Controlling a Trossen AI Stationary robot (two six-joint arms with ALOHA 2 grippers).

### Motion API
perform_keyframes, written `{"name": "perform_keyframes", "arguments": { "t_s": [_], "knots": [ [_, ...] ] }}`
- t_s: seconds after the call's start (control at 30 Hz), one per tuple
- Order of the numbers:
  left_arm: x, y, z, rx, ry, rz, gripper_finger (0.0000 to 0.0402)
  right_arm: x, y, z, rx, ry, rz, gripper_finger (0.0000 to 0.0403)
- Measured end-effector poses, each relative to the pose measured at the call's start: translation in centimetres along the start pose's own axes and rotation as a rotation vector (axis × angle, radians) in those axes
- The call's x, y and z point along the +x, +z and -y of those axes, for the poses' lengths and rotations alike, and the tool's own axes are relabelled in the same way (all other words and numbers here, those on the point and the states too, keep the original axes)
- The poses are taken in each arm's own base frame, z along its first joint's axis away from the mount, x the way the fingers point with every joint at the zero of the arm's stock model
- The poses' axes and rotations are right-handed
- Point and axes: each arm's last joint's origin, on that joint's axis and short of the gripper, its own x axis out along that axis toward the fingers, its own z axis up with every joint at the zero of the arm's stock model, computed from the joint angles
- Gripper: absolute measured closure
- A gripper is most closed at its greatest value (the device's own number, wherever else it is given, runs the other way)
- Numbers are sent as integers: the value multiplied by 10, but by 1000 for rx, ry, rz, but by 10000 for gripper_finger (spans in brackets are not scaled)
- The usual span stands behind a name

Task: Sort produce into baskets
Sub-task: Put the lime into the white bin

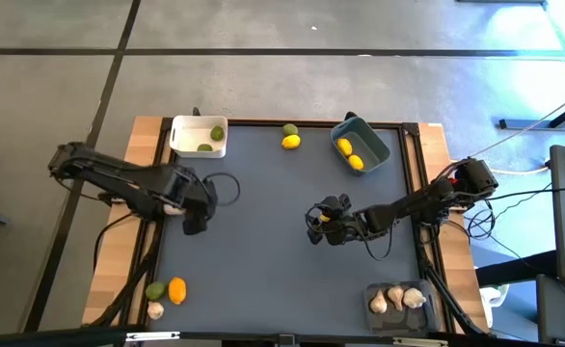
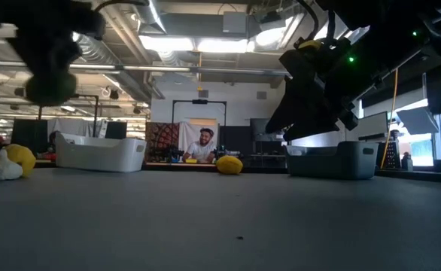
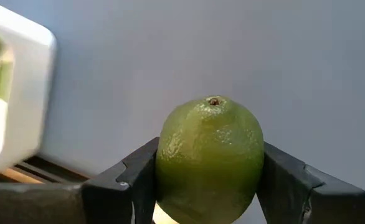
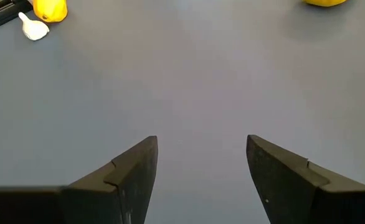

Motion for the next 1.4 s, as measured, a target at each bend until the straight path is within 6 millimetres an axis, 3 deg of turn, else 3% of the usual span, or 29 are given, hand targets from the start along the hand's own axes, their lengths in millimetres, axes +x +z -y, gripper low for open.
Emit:
{"name": "perform_keyframes", "arguments": {
  "t_s": [0.27, 0.77, 1.13, 1.4],
  "knots": [
    [-8, 14, -43, -208, 11, 190, 192, 0, 0, 0, 0, 0, 0, 159],
    [9, 43, -124, -548, 161, 353, 192, 0, -1, 0, -21, 4, -15, 159],
    [55, 59, -173, -621, 259, 236, 191, 0, 0, 1, -37, -5, -3, 159],
    [95, 53, -205, -702, 299, 66, 191, 0, 0, 1, -38, -6, -3, 159]
  ]
}}
